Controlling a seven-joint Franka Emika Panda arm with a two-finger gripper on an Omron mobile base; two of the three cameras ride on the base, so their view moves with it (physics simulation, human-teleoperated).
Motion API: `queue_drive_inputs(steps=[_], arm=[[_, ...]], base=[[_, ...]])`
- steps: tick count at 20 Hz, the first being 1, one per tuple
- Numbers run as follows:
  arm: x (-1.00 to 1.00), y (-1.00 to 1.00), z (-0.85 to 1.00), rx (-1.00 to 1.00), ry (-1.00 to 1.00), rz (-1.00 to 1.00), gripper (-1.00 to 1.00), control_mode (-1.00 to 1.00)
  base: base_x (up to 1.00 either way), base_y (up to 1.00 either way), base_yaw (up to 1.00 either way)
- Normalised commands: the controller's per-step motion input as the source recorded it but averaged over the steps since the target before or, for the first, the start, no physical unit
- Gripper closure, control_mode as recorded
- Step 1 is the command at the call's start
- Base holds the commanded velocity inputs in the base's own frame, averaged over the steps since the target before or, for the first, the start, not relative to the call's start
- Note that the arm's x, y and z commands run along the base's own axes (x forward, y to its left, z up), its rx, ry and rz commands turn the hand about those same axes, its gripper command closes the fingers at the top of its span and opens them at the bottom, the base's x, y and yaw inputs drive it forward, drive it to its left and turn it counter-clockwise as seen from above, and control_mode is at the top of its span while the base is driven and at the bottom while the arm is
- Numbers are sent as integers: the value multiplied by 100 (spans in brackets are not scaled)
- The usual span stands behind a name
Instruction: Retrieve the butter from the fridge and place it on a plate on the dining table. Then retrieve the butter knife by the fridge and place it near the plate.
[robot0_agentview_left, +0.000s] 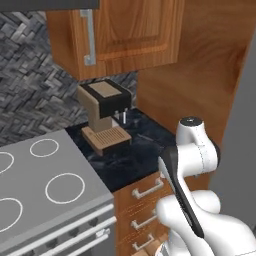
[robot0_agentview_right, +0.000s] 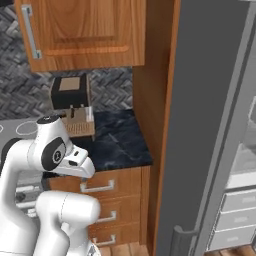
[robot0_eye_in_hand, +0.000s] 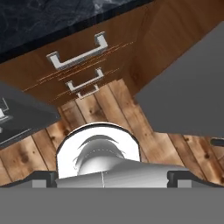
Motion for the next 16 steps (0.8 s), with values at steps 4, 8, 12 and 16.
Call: queue_drive_inputs(steps=[4,8,12,16], arm=[[0,0,0,0,0,0,-100,100],[0,0,0,0,0,0,-100,100],[0,0,0,0,0,0,-100,100],[0,0,0,0,0,0,-100,100]], base=[[69,-13,15],[48,-17,11],[21,-24,2],[26,-26,0]])
